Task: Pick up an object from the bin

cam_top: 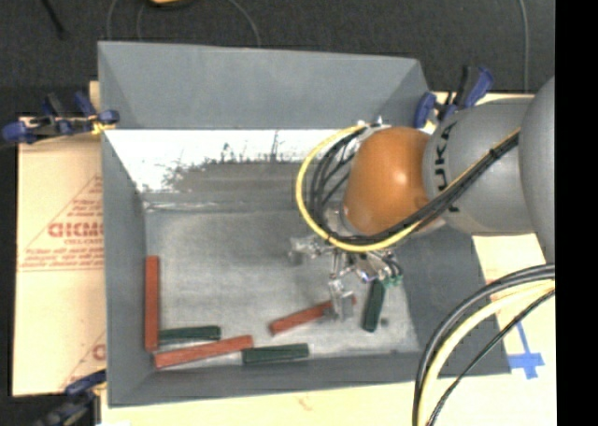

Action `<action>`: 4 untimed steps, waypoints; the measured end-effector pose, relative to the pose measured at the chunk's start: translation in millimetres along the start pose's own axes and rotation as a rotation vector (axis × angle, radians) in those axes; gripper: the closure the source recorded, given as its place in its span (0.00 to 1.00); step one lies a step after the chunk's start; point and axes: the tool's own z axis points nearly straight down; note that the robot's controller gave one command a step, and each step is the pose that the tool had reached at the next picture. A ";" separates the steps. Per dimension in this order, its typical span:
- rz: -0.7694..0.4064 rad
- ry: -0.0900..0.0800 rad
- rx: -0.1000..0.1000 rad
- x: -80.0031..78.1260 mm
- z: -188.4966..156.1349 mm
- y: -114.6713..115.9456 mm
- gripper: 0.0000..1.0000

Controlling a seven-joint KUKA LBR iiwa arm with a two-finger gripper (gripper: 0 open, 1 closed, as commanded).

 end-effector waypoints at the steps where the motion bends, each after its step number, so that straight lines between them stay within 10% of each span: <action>1: 0.318 -0.012 0.002 27.5 4.2 14.6 1.00; 4: 0.316 0.002 -0.001 29.8 -6.5 15.2 1.00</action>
Offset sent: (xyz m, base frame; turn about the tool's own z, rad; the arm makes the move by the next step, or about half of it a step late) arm 0.0000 0.0000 0.0000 0.0000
